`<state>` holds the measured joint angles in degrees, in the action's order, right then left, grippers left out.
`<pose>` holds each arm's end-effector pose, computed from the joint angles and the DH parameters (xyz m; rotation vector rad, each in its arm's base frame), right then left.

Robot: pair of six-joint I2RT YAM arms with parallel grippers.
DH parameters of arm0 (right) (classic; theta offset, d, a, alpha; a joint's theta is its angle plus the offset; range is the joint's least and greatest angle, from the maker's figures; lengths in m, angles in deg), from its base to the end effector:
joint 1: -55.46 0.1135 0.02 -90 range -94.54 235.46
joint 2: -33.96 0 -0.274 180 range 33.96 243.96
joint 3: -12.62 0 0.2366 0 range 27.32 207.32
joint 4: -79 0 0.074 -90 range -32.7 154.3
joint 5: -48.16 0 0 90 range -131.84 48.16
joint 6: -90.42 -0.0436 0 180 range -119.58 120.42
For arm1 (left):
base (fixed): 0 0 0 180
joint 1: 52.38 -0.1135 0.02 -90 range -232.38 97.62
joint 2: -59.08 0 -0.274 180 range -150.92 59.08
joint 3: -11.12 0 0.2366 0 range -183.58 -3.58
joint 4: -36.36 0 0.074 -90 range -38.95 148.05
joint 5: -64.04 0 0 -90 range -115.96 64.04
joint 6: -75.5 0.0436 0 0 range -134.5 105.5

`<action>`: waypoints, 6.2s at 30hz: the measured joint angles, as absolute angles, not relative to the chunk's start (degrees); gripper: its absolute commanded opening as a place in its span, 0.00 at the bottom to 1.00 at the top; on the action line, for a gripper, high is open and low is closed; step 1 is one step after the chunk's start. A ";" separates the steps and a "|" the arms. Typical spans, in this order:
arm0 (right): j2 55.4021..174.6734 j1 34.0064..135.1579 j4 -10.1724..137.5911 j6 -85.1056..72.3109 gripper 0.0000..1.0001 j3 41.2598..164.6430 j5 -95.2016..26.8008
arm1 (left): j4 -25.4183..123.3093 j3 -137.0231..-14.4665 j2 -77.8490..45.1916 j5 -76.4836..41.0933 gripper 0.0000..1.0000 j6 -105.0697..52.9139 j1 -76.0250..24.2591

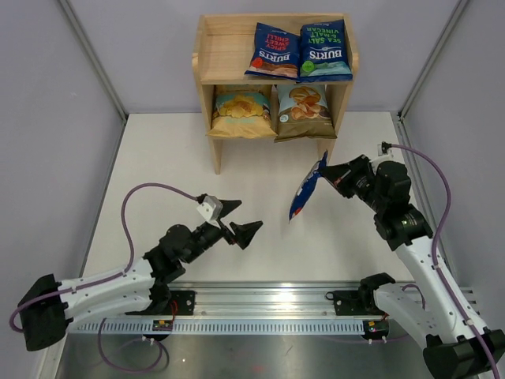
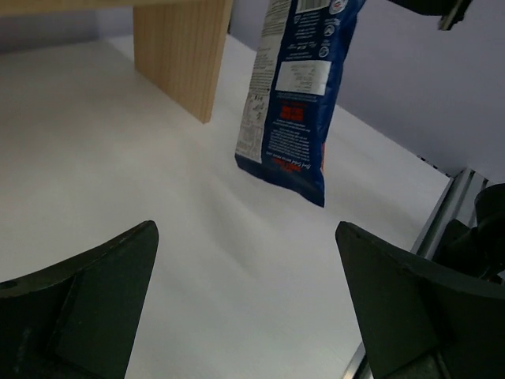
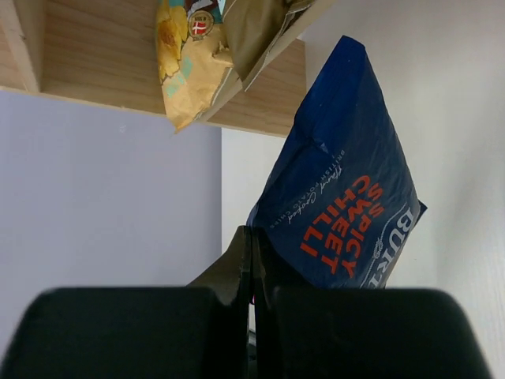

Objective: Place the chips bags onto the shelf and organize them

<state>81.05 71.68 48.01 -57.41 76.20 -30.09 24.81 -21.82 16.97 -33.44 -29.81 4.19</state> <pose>0.1639 0.0569 0.3521 0.5490 1.8836 1.0725 0.0970 -0.1366 0.2644 0.4603 1.5312 -0.8916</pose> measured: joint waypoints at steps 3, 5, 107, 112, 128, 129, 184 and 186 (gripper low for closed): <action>80.65 71.71 48.80 -59.07 0.00 76.24 -30.14 | 10.41 -18.69 11.92 -32.79 0.99 -22.33 6.53; 80.11 71.75 49.34 -60.20 0.00 76.24 -30.14 | 3.35 -17.51 8.18 -32.74 0.99 -17.85 8.33; 75.19 74.26 70.50 -44.18 0.14 81.40 7.61 | -19.45 -35.34 -7.77 12.76 0.99 -71.12 -8.31; 75.30 74.26 77.58 -51.02 0.13 81.38 5.42 | -21.24 -30.43 -6.20 6.73 0.99 -69.35 -8.26; 78.82 74.48 92.36 -66.56 0.12 75.89 0.64 | -22.36 -29.60 -7.66 -9.77 0.96 -61.00 2.34; 78.84 74.57 92.47 -67.00 0.12 75.63 0.66 | -22.34 -29.84 -7.66 -10.75 0.95 -60.41 2.38; 67.43 75.29 45.76 -43.29 1.00 89.75 -29.09 | -10.86 -36.18 5.52 -24.04 0.03 -54.40 1.44; 66.86 75.29 43.40 -42.17 0.99 90.78 -31.56 | -3.47 -40.15 7.75 -27.24 0.03 -52.78 1.35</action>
<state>66.86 75.29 43.40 -42.17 90.78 -31.56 -3.47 -40.15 7.75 -27.24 -52.78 1.35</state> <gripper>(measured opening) 0.992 0.255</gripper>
